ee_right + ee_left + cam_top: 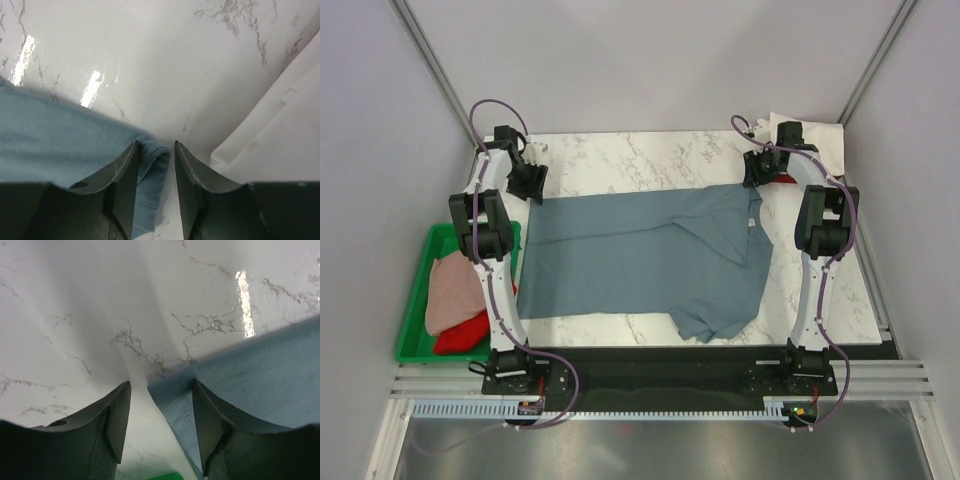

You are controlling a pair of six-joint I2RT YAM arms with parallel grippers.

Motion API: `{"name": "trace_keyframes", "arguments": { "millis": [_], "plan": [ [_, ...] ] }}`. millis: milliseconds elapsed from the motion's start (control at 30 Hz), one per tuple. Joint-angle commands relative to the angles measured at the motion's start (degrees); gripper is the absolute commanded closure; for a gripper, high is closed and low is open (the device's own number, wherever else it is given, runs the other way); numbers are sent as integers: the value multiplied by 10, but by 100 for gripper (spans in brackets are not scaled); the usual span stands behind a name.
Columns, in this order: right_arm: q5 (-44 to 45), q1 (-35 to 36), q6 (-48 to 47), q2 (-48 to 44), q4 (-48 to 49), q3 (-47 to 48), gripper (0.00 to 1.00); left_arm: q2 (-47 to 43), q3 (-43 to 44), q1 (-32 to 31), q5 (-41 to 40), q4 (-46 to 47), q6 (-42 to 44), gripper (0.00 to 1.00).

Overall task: Fold and stack the t-shirts
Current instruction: Fold the tshirt

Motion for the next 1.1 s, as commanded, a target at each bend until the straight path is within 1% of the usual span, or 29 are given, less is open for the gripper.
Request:
{"name": "trace_keyframes", "arguments": {
  "millis": [0, 33, 100, 200, 233, 267, 300, 333, 433, 500, 567, 700, 733, 800, 833, 867, 900, 933, 967, 1033, 1067],
  "plan": [
    [-12, -2, 10, 22, -1, 17, 59, 12, 25, 5, 6, -5, -16, 43],
    [-13, -3, 10, 21, -1, 17, 62, 13, 24, 6, 9, -7, -14, 48],
    [-16, -3, 8, 22, -3, 17, 64, 13, 22, 9, 21, -14, -12, 54],
    [-22, -3, 5, 25, -12, 20, 80, 15, 21, 13, 45, -27, -4, 68],
    [-24, -3, 3, 25, -12, 20, 89, 16, 21, 14, 50, -30, 0, 78],
    [-26, -3, 1, 24, -14, 20, 95, 16, 21, 15, 61, -33, 2, 84],
    [-29, -3, -2, 21, -12, 17, 99, 14, 22, 15, 67, -34, 3, 92],
    [-30, -3, -4, 18, -12, 17, 100, 11, 22, 15, 72, -36, 3, 98],
    [-25, -3, -4, 6, -5, 23, 100, -3, 29, 21, 101, -36, -2, 98],
    [-21, -2, -4, -18, -3, 30, 100, -16, 37, 22, 103, -36, -2, 98],
    [-18, -4, -1, -41, 4, 32, 100, -47, 43, 25, 114, -35, -2, 98],
    [-18, -10, 0, -129, 6, 31, 100, -121, 44, 26, 133, -30, 8, 98],
    [-18, -11, 1, -146, 6, 28, 100, -155, 43, 26, 136, -29, 10, 98],
    [-20, -15, 3, -203, 6, 13, 100, -191, 32, 26, 146, -28, 17, 98],
    [-20, -16, 3, -224, 6, 5, 100, -208, 25, 26, 149, -27, 19, 98],
    [-22, -19, 3, -245, 6, -3, 100, -246, 16, 26, 156, -26, 23, 98],
    [-27, -20, 3, -285, 5, -20, 100, -266, -5, 27, 159, -22, 24, 98],
    [-28, -23, 2, -306, 4, -30, 100, -284, -18, 27, 161, -19, 27, 98],
    [-27, -27, 1, -347, 4, -51, 100, -327, -47, 28, 163, -13, 26, 98],
    [-24, -33, 4, -387, 4, -72, 100, -374, -82, 30, 165, 6, 25, 98],
    [-23, -41, 7, -424, 4, -89, 100, -419, -121, 31, 164, 15, 25, 98]
  ]
}}
